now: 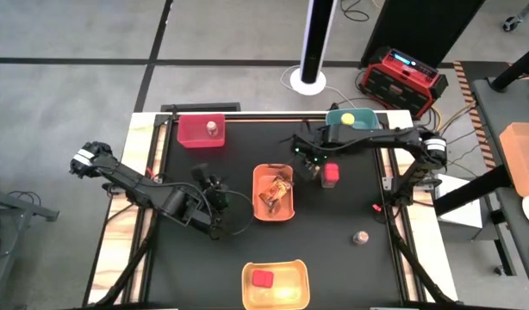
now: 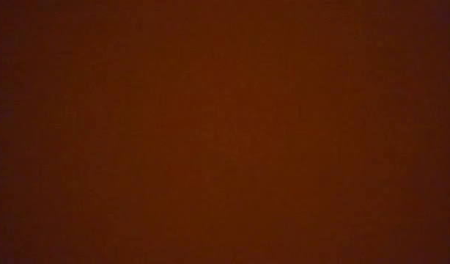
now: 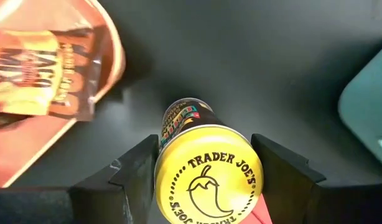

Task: Sort spices by type
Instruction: Put the yellow seasoning bottle into the blue bin

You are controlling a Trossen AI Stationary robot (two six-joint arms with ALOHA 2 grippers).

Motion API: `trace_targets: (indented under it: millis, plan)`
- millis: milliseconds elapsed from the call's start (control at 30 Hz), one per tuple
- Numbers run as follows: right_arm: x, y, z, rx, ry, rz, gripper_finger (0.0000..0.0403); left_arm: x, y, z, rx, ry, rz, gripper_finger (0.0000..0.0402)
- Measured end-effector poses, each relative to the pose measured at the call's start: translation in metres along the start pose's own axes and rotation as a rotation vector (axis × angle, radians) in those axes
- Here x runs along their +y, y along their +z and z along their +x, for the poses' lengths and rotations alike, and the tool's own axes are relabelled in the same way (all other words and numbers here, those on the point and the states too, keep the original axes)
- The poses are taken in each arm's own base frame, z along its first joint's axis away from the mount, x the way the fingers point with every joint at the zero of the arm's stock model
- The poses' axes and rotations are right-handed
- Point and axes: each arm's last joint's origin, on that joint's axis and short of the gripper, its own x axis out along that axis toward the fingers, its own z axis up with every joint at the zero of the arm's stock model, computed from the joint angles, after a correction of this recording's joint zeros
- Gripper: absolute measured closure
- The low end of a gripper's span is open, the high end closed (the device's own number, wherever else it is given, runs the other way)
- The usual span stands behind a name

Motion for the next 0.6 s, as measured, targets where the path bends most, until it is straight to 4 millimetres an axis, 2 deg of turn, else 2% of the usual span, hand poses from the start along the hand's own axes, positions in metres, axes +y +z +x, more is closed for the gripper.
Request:
trace_targets:
  millis: [133, 267, 433, 600]
  plan:
    - [-0.001, 0.01, -0.028, -0.034, -0.005, -0.035, 0.0181, 0.0, 0.0, 0.0, 0.0, 0.0, 0.0, 0.0254]
    - [-0.013, 0.021, -0.055, -0.068, -0.036, -0.016, 0.0175, 0.0, 0.0, 0.0, 0.0, 0.0, 0.0, 0.0254]
    - [-0.042, 0.034, -0.076, -0.075, -0.082, 0.046, 0.018, 0.0, 0.0, 0.0, 0.0, 0.001, 0.0, 0.0254]
    - [-0.078, 0.039, -0.083, -0.024, -0.133, 0.08, 0.018, 0.0, -0.001, 0.0, 0.004, 0.003, 0.016, 0.0254]
